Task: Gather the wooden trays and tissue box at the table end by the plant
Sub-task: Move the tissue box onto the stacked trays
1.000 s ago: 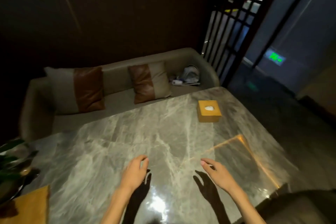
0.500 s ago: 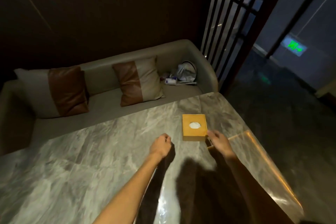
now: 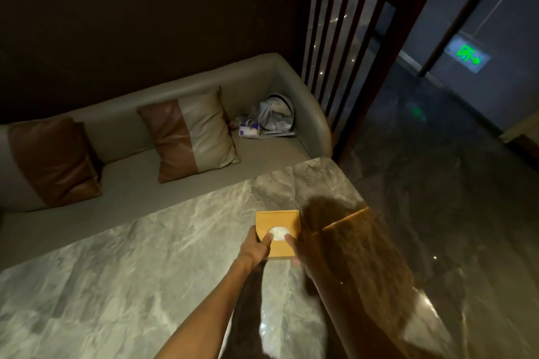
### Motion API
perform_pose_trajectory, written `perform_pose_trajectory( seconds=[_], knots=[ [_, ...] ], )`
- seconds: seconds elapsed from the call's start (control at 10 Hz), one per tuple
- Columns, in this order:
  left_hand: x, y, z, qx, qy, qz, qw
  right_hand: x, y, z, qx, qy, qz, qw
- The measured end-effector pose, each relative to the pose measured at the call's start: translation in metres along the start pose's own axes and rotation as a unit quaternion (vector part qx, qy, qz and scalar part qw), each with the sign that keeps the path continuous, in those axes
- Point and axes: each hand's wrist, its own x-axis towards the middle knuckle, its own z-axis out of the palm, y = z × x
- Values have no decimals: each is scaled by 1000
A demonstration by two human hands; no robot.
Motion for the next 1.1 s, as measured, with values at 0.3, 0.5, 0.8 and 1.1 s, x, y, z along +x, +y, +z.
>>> perform_pose_trajectory(
  seconds=[0.3, 0.5, 0.8, 1.1],
  knots=[
    [-24, -13, 2, -19, 58, 0, 998, -36, -6, 8, -40, 50, -15, 998],
    [-86, -59, -46, -111, 167, 27, 979, -87, -11, 68, -98, 9, -90, 991],
    [-221, -219, -209, -165, 376, -15, 912, -207, -10, 287, -151, -108, -193, 964],
    [-372, -446, -349, -266, 507, -74, 817, -367, 50, 544, -269, -227, -262, 898]
  ],
)
